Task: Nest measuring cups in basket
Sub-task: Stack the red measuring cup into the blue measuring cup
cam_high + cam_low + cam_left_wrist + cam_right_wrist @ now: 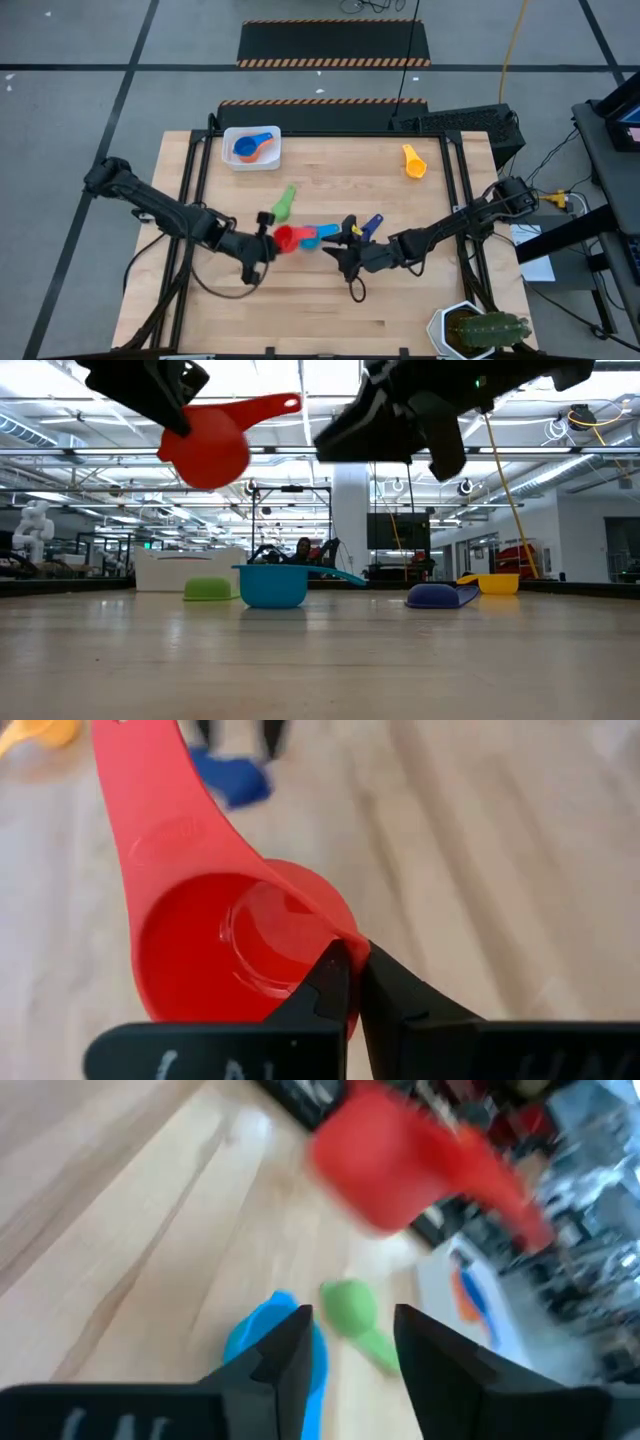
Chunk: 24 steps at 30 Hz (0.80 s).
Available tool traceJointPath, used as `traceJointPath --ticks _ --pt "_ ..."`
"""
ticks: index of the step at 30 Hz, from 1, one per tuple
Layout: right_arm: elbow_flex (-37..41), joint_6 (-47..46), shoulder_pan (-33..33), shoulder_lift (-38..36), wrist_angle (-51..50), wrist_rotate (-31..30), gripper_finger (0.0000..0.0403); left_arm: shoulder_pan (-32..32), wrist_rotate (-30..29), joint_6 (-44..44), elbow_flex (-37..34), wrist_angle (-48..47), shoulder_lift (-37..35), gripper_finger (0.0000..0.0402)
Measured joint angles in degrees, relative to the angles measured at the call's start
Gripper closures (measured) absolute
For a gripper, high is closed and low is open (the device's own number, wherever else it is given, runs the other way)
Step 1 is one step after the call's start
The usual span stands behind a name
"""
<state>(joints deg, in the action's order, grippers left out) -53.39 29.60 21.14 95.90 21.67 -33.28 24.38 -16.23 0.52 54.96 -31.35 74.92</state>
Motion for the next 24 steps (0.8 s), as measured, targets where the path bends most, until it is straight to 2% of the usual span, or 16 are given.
traceJointPath --ticks 6,10,18,24 --pt "0.0 -10.9 -1.4 0.0 -9.3 0.6 0.0253 -2.8 -0.6 2.5 0.0 -6.5 -5.7 0.0387" --pt "0.0 -14.0 -2.0 0.0 -14.6 2.2 0.0255 -5.8 -0.6 3.9 0.0 -9.8 -9.2 0.0394" --pt "0.0 -12.4 -2.0 -0.2 -15.8 3.2 0.0263 -14.3 -0.9 9.1 0.0 -11.5 -14.0 0.0393" --pt "0.0 -9.8 -2.0 -3.7 -16.1 3.3 0.0264 -22.3 -0.9 14.2 0.0 -11.9 -14.7 0.0386"
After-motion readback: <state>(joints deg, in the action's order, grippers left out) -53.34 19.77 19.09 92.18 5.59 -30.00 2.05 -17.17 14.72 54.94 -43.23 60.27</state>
